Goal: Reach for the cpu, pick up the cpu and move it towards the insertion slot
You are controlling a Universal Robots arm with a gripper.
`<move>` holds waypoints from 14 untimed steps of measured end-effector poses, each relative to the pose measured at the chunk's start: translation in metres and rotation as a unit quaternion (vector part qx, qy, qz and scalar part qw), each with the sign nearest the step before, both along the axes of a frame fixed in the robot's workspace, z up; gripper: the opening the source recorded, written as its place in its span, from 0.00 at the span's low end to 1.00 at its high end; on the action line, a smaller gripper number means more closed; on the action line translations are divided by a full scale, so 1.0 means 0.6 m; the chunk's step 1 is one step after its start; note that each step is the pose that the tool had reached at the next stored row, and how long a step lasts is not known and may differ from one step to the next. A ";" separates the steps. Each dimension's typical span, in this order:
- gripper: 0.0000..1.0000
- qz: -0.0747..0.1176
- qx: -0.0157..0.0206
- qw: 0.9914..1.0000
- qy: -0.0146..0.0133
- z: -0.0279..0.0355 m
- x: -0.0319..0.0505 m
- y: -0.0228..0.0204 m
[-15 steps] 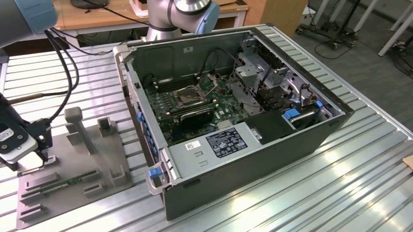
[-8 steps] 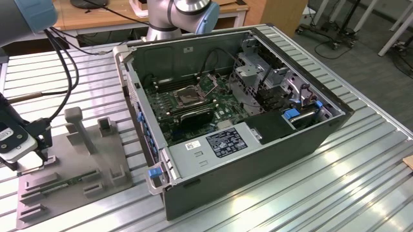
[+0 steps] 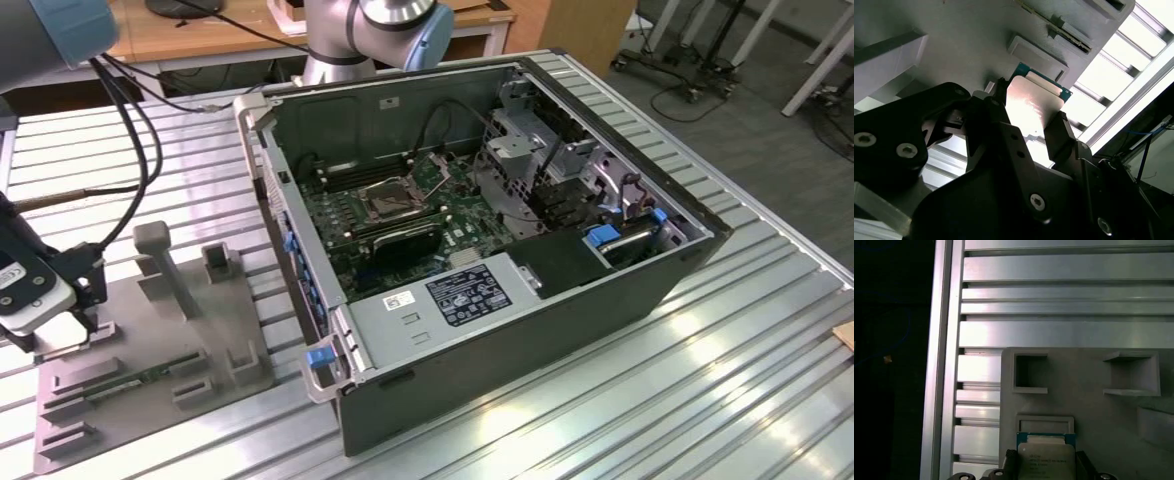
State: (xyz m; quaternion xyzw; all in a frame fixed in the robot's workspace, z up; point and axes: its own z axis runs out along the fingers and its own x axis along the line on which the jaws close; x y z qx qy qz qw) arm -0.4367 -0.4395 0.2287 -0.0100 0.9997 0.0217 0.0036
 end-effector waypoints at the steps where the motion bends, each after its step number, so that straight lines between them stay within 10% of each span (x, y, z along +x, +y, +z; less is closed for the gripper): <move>1: 0.54 0.000 0.000 1.000 0.000 0.001 0.000 0.0000; 14: 0.54 0.000 0.000 1.000 0.000 0.013 0.000 0.0000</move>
